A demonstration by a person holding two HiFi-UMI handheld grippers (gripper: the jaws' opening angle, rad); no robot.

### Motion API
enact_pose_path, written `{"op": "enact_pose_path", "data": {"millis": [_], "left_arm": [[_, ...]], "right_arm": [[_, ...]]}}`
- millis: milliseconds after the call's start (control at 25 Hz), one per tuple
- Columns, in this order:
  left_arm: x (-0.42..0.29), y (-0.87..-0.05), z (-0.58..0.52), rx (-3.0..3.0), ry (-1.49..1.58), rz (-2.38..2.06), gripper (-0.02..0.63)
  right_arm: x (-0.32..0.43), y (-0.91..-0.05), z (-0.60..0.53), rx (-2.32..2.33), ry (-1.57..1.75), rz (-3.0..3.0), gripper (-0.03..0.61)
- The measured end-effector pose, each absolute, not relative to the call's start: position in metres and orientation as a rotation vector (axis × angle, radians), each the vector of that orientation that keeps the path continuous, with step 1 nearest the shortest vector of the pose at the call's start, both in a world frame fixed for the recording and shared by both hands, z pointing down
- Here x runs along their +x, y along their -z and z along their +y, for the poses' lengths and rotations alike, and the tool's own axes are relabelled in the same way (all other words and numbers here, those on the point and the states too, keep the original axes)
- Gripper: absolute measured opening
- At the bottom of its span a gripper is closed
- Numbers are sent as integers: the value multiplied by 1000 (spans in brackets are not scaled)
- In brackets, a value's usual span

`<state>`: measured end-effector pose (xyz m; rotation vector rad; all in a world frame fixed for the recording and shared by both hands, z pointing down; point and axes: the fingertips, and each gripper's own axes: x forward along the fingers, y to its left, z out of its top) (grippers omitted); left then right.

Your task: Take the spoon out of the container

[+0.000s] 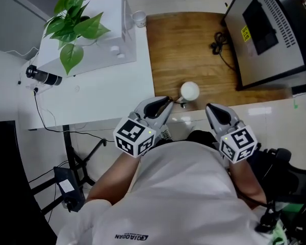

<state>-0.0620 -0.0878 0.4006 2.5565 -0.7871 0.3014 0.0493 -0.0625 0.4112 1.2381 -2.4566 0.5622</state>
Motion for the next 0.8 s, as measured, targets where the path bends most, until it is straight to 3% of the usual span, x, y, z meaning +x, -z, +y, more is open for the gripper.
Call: {"op": "enact_pose_path", "data": {"millis": [320, 800], "left_arm": [[-61, -392, -51, 2527, -272, -932, 54], [3, -389, 52, 2454, -215, -1165, 54]], "right_arm": [[56, -402, -31, 1115, -500, -2523, 8], [144, -412, 69, 981, -505, -2564, 6]]}}
